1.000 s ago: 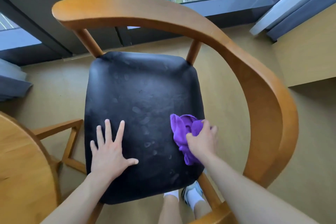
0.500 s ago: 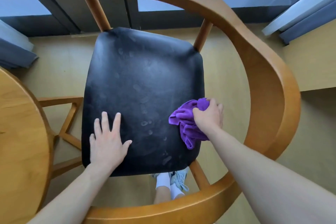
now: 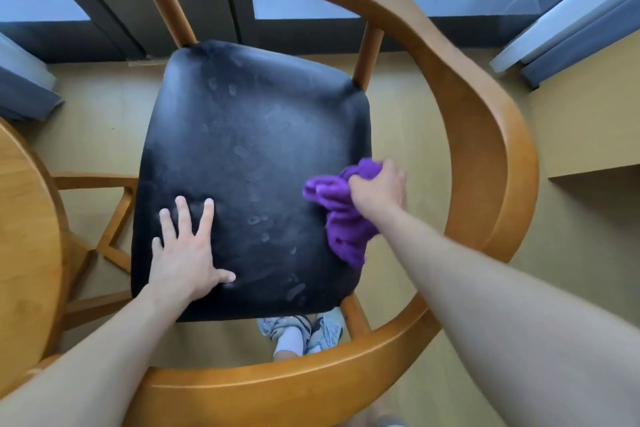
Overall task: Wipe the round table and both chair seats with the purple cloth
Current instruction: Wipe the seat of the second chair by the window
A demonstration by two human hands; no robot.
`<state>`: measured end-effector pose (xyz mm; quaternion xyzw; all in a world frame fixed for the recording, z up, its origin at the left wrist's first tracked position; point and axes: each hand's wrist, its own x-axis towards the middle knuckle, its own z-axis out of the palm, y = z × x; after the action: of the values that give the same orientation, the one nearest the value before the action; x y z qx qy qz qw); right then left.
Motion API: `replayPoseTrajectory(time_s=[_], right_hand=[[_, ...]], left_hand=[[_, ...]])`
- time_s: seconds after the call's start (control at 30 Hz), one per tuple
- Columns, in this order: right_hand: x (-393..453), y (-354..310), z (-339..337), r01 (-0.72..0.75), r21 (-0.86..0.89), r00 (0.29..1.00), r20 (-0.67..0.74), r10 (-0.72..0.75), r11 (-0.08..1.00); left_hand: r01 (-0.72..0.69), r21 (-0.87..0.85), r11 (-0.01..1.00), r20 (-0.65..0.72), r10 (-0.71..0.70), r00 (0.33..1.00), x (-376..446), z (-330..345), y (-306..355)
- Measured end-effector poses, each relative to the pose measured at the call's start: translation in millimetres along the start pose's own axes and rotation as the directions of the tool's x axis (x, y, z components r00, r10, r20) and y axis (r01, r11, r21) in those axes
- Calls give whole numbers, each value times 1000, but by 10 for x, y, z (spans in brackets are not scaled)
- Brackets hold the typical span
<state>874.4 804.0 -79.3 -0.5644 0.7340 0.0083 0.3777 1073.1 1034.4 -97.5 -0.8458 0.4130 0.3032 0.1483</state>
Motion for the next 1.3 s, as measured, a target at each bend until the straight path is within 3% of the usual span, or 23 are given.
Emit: replayPoseTrajectory(time_s=[0.1, 0.2, 0.3, 0.4, 0.5, 0.7, 0.9, 1.07, 1.13, 1.2, 1.27, 1.3], right_hand=[[61, 108, 48, 95, -116, 993, 79, -86, 989], [-120, 400, 114, 14, -283, 987, 159, 33, 959], [-391, 523, 159, 26, -558, 938, 300, 172, 829], [-804, 563, 392, 29, -676, 904, 332, 270, 736], [-952, 371, 579, 139, -747, 909, 357, 217, 650], [-1315, 31, 943, 144, -763, 928, 326, 182, 630], [-1660, -288, 1443, 191, -612, 932, 360, 55, 768], [-1526, -475, 1180, 138, -413, 921, 387, 37, 900], [-1354, -626, 930, 131, -312, 967, 249, -52, 941], [-1090, -862, 777, 186, -256, 982, 24, -186, 949], [-799, -1133, 752, 322, -246, 929, -102, -355, 914], [-690, -1240, 787, 391, -272, 898, -97, -429, 879]], left_hand=[[2, 15, 1000, -20, -2, 1000, 47, 79, -16], [1, 23, 1000, -14, -1, 1000, 75, 99, -19], [-8, 45, 999, -3, 8, 1000, 74, 57, -7], [-14, 57, 998, 5, 14, 1000, 46, 0, -2], [-39, 64, 997, 28, 37, 999, 37, -39, -28], [-186, 48, 981, 99, 181, 978, 130, -155, -326], [-330, -196, 923, 32, 342, 939, 201, -227, -880], [-330, -376, 866, -104, 315, 943, 100, -116, -1059], [-310, -389, 867, -111, 290, 951, 19, -25, -1042], [-300, -386, 873, -100, 283, 954, -32, 34, -1011], [-297, -367, 881, -89, 285, 954, -25, 52, -1002], [-298, -349, 888, -81, 288, 954, -13, 47, -1006]])
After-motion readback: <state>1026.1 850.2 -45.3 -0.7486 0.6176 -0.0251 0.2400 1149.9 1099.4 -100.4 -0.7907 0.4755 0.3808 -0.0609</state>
